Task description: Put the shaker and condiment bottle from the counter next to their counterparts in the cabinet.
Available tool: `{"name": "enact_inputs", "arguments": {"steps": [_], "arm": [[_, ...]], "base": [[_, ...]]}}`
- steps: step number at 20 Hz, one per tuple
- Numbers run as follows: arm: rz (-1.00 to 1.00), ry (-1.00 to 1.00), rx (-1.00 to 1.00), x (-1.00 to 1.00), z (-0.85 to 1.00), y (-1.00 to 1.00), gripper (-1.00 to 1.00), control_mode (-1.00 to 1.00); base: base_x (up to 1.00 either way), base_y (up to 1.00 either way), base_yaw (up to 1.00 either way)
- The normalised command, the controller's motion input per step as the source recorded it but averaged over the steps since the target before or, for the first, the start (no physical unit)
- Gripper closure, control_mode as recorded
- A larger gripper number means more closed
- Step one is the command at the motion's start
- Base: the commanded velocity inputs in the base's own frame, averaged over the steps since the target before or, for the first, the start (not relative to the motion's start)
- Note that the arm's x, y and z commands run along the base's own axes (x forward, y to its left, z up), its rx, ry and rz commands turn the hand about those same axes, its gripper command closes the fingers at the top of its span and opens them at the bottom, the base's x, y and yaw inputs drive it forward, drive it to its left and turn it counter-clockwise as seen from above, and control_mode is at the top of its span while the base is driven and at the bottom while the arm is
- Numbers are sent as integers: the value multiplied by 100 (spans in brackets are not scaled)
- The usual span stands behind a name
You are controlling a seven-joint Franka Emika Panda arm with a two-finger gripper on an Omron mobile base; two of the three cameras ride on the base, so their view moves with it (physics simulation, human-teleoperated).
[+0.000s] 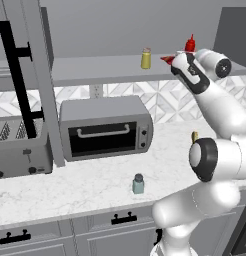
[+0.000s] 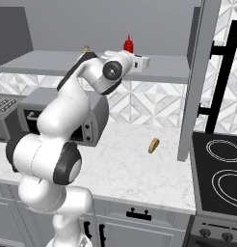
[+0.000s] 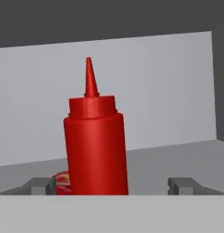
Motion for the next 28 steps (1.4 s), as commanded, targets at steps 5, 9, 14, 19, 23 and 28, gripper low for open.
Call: {"name": "enact_inputs", "arguments": {"steps": [5,9,14,19,23,28], "arm": [[-5,3,0,-56,0,0,-100,-100],[-5,14,0,-31,0,0,-100,-100],[-1,26,0,-18,5,1,-100,-100],[-1,11,0,-51,9,0,-100,-100],[-1,5,0,-66,3,0,-100,-100],[-1,1,0,-76,0,0,-100,-100]], "base": [[0,0,0],[0,0,0],[0,0,0],[0,0,0],[0,0,0],[0,0,0]]}}
